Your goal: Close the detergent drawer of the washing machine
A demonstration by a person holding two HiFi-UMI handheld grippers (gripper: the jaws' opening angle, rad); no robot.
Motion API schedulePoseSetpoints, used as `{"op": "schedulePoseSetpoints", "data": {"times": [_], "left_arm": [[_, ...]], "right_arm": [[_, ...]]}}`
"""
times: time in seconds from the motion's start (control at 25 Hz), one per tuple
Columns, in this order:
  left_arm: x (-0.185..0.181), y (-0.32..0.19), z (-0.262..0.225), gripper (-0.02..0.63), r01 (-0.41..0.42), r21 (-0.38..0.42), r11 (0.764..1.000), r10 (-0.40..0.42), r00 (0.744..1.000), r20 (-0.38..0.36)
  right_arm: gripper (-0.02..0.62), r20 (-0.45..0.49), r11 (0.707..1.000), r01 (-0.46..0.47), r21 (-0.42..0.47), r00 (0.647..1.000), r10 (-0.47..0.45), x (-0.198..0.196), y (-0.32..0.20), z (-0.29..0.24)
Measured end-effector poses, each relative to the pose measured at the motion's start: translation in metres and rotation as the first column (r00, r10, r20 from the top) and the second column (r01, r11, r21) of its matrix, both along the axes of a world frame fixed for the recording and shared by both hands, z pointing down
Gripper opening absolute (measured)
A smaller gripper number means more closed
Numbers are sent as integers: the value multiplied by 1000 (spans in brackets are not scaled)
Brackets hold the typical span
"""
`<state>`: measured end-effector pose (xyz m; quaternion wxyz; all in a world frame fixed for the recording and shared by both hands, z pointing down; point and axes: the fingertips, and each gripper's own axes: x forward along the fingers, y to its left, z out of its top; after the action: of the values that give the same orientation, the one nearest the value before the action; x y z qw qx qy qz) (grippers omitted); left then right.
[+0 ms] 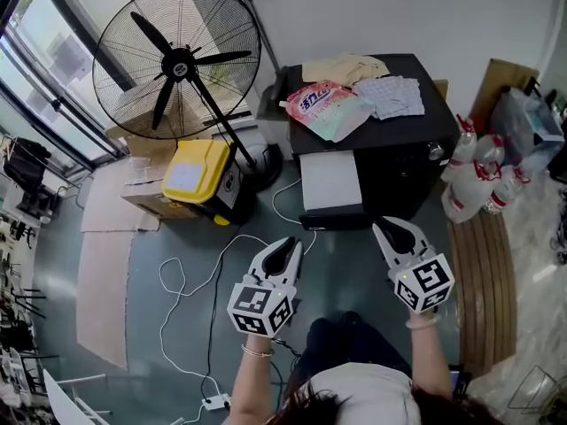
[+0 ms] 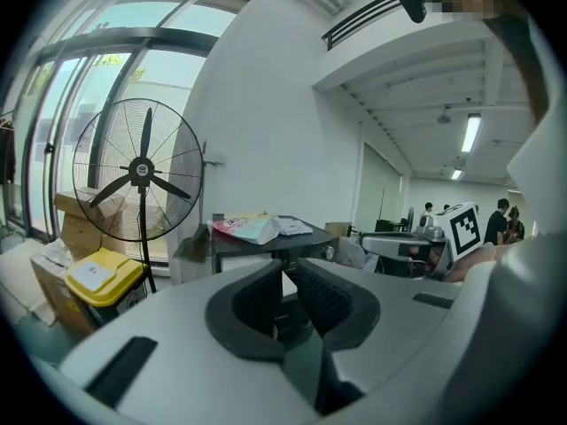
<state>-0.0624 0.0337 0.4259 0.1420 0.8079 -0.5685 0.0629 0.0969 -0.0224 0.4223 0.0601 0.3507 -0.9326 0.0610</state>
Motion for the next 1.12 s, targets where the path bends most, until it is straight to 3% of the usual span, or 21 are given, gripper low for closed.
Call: {"op": "schedulePoseSetpoints", "data": {"times": [0.6,1.12], "left_arm": [[-18,-52,59,86,-33,-97,995,33,999,6],[-36,-82,137,101,-57,-237,970,57,998,-6]], "right_arm": [[69,-87,996,-71,-50,994,66,-5,-39,62],[92,-164,987,-90,-133,984,67,-9,-65,121]]}}
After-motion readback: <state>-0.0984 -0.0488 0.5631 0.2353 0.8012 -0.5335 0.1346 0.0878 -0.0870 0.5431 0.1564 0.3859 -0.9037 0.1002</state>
